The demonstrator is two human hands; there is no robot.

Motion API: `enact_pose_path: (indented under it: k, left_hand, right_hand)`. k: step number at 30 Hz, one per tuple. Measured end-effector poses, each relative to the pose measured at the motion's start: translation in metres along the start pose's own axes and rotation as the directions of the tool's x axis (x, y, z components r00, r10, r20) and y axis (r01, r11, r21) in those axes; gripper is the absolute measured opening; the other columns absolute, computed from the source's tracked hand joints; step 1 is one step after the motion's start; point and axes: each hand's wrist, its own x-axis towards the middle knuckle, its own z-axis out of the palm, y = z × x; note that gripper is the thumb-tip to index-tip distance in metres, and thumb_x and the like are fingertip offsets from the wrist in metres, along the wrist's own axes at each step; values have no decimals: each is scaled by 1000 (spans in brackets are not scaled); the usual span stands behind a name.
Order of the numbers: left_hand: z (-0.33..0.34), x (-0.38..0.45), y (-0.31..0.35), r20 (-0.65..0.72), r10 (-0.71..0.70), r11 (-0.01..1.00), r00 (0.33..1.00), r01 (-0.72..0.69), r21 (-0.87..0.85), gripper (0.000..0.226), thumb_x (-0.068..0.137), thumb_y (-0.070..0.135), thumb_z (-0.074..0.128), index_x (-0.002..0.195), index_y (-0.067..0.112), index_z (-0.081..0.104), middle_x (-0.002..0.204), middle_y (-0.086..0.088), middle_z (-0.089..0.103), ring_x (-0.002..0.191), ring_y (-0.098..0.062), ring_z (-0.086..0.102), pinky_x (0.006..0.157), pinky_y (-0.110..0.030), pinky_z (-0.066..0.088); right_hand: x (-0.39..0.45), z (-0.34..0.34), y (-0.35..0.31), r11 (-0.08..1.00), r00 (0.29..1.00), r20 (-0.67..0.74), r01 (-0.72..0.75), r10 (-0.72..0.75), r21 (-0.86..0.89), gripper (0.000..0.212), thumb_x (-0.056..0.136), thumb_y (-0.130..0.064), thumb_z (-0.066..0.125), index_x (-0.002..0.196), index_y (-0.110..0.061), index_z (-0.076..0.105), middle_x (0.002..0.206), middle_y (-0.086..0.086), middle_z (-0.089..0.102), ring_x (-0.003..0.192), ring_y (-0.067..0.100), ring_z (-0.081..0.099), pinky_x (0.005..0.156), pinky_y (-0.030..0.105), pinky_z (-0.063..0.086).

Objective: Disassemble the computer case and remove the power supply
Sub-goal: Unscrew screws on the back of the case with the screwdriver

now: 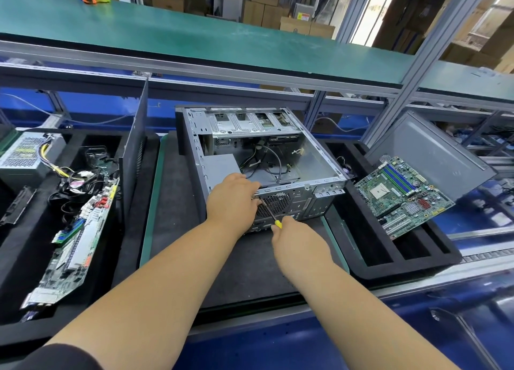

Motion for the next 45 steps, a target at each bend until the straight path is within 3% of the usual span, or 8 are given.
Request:
enact_pose_path:
  k: [6, 11, 16, 20, 27, 33, 38, 45]
  left_hand:
    - [0, 0, -1, 12, -4, 1000, 1000, 4, -24, 22, 91, 40, 58, 109, 30, 65, 114, 7, 63, 125, -13, 42, 80, -33, 45]
    - [-1, 1, -1, 3, 1, 1000, 1000, -1, -28, 20, 90, 40, 59, 106, 29, 66, 112, 7, 63, 124, -13, 43, 76, -32, 43]
    - [0, 0, -2, 0, 9, 1000, 1000, -9, -21, 20, 90, 40, 59, 105, 29, 65, 108, 9, 63, 122, -14, 44, 76, -32, 44]
    - [0, 1, -2, 0, 10, 1000, 1000, -10, -25, 17, 90, 39, 58, 102, 28, 64, 107, 9, 62, 121, -13, 44, 73, -31, 42]
    - [2, 1, -2, 3, 7, 1000, 1000, -7, -27, 17, 90, 39, 57, 101, 28, 64, 108, 10, 63, 122, -12, 43, 77, -32, 45]
    - [0, 1, -1, 0, 1, 1000, 1000, -1, -31, 18, 90, 42, 59, 101, 28, 65, 108, 10, 62, 122, -12, 42, 75, -31, 43]
    - [0, 0, -1, 2, 2, 999, 1000, -2, -38, 16, 90, 39, 59, 99, 27, 64, 107, 8, 62, 123, -13, 43, 74, -31, 42]
    - [0, 0, -2, -6, 18, 999, 1000, -19, -34, 16, 90, 39, 59, 98, 27, 64, 107, 8, 63, 124, -13, 43, 76, -32, 44]
  right_hand:
    - [1, 6, -10, 965, 998, -44, 33, -46, -262, 22, 103, -29, 42, 119, -14, 48, 111, 3, 68, 99, 26, 68, 60, 27, 35]
    - [7, -16, 5, 941, 973, 233, -75, -4, 331, 35, 105, -31, 34, 110, -7, 58, 91, 13, 61, 80, 29, 61, 67, 33, 45]
    - [6, -14, 21, 136, 755, 647, -633, -109, 762, 40, 104, -31, 40, 92, -1, 63, 64, 7, 55, 39, 10, 39, 42, 21, 35]
    - [0, 3, 23, -30, 747, 619, -644, -245, 765, 34, 104, -33, 39, 84, -10, 53, 60, 3, 48, 34, 8, 30, 36, 19, 30]
    - [-4, 2, 6, 971, 993, 120, -32, 3, 236, 30, 106, -31, 34, 103, -7, 51, 97, 14, 66, 78, 26, 58, 63, 33, 37]
    - [-3, 4, -12, 973, 998, -46, 24, -36, -231, 17, 99, -21, 49, 113, -13, 45, 99, 2, 66, 101, 24, 67, 64, 27, 38]
    - [2, -12, -1, 979, 993, 112, 20, -44, 202, 29, 100, -38, 46, 86, -13, 49, 87, 5, 59, 84, 28, 62, 65, 30, 40]
    - [0, -11, 21, -13, 747, 648, -657, -149, 754, 46, 102, -37, 43, 78, -1, 61, 68, 10, 57, 35, 7, 35, 38, 17, 31]
